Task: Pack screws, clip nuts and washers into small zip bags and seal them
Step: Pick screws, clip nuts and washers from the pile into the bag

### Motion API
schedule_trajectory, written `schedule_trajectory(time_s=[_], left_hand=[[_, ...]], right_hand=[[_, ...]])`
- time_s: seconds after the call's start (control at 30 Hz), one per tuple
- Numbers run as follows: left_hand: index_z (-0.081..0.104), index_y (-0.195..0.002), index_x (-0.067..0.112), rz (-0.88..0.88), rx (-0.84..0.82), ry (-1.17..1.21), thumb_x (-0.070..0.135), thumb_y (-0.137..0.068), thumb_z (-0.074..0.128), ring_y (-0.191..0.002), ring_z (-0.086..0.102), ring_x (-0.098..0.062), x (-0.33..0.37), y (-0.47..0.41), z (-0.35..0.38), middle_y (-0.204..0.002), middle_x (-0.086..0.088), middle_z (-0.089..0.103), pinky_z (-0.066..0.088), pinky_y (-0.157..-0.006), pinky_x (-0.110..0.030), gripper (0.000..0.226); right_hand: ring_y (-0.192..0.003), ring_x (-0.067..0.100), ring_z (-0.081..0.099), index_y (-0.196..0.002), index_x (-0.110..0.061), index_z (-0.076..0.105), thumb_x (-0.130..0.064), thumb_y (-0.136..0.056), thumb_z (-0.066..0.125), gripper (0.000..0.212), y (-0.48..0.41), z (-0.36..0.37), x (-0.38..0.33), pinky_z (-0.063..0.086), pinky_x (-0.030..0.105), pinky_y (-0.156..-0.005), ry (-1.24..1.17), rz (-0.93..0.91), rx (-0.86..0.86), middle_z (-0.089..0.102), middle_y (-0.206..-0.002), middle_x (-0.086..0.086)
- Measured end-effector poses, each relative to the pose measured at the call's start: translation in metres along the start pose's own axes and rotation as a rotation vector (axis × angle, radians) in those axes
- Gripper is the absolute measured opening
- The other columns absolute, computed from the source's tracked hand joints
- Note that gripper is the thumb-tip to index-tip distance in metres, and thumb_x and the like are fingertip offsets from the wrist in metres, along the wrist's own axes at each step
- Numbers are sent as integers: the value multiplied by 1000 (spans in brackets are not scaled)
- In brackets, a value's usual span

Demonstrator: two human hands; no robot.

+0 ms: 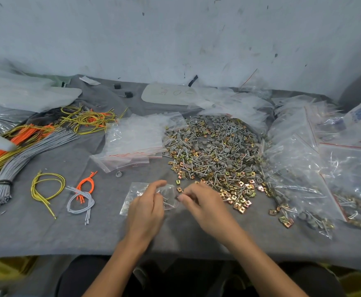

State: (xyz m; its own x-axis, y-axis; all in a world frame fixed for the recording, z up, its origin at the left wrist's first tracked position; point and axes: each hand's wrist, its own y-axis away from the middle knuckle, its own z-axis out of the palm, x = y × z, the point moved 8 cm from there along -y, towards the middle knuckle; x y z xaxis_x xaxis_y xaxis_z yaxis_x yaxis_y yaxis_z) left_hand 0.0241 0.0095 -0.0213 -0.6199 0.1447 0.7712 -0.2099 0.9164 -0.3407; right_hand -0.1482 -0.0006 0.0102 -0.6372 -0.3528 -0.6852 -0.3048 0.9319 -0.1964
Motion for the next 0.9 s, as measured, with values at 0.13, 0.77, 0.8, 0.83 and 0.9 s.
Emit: schedule_trajectory(time_s=[0.13,0.77,0.8,0.83,0.9], left_hand=[[55,-121,42,-5,-5,4,38,-89,31,-68,61,-11,3,0,-1,-69,12,66,50,-70,-39,40],[66,-119,33,-9,20,20,29,-90,36,-62,56,-8,4,1,-4,-62,10,60,44,-59,-38,41],[66,-119,33,-5,19,18,29,-90,36,-62,56,-8,4,1,-4,-61,11,60,44,-58,-36,41],[66,-119,32,-2,16,14,29,-90,36,-61,56,-7,5,1,-4,-60,12,59,43,-57,-35,41],[66,-119,32,3,9,10,28,-90,36,-61,56,-7,5,1,-4,-59,13,58,43,-56,-35,41]], right_hand=[[-90,14,53,-96,-24,63,-36,-101,55,15,-8,23,-22,42,33,-75,184,-48,66,55,-94,-7],[-101,17,54,-111,-33,68,-39,-100,57,17,-46,-19,53,42,34,-74,437,202,-43,52,-101,-9],[-103,18,55,-112,-32,68,-37,-101,57,17,-47,-18,54,43,34,-75,445,203,-42,53,-103,-8],[-104,19,55,-111,-30,68,-35,-101,56,17,-48,-17,54,44,35,-77,455,198,-35,54,-104,-7],[-102,17,55,-106,-27,69,-31,-101,57,13,-48,-18,50,45,35,-79,427,184,-5,55,-102,-8]])
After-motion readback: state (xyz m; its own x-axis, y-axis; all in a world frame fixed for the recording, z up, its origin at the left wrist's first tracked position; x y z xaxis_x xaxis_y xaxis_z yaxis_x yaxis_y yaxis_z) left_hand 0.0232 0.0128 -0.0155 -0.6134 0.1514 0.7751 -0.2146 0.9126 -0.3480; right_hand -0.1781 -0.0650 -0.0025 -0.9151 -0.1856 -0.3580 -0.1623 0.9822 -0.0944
